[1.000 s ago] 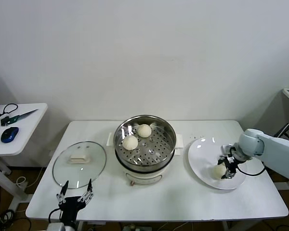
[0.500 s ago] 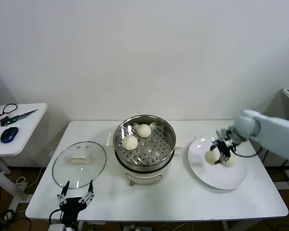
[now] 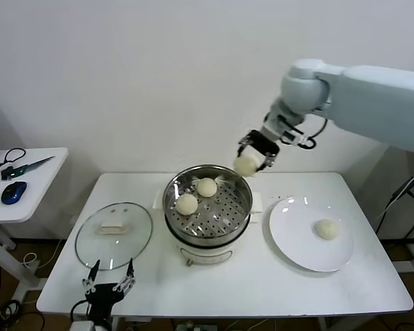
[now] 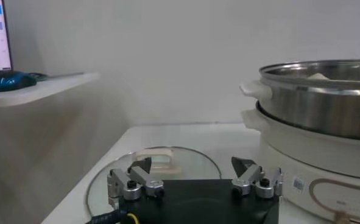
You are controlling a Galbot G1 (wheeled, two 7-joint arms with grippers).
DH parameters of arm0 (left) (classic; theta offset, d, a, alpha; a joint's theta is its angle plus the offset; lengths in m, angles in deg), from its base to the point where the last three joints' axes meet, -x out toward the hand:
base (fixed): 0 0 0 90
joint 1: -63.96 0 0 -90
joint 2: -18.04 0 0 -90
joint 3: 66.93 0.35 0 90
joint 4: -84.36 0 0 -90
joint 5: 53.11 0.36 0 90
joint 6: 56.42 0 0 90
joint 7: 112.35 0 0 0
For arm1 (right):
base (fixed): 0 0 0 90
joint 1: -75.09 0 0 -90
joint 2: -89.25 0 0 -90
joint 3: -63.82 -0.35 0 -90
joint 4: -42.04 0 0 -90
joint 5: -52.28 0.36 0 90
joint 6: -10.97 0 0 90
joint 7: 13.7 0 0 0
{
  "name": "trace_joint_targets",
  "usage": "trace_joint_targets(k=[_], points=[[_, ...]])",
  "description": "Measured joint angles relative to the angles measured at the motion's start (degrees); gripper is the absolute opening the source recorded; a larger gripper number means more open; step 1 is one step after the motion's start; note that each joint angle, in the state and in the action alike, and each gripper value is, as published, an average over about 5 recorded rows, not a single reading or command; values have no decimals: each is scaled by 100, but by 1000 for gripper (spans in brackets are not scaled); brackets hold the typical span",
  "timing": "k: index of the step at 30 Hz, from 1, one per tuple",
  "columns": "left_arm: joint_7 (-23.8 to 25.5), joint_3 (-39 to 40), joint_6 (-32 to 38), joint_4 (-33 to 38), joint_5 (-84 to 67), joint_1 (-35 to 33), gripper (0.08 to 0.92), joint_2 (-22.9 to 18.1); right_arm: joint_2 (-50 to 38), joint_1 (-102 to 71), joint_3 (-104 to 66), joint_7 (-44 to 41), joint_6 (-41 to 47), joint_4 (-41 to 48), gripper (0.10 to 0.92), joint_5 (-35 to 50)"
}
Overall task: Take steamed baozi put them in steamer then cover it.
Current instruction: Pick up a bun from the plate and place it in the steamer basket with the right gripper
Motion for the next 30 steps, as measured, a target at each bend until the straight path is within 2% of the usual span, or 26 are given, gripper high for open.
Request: trace_joint_targets(k=[14, 30], points=[[-13, -29, 37, -96, -9, 9, 823, -77, 922, -874, 114, 600, -569, -258, 653, -1385], [-25, -32, 105, -124, -20, -37, 823, -75, 1348, -1426, 322, 601, -110, -249, 653, -1636]])
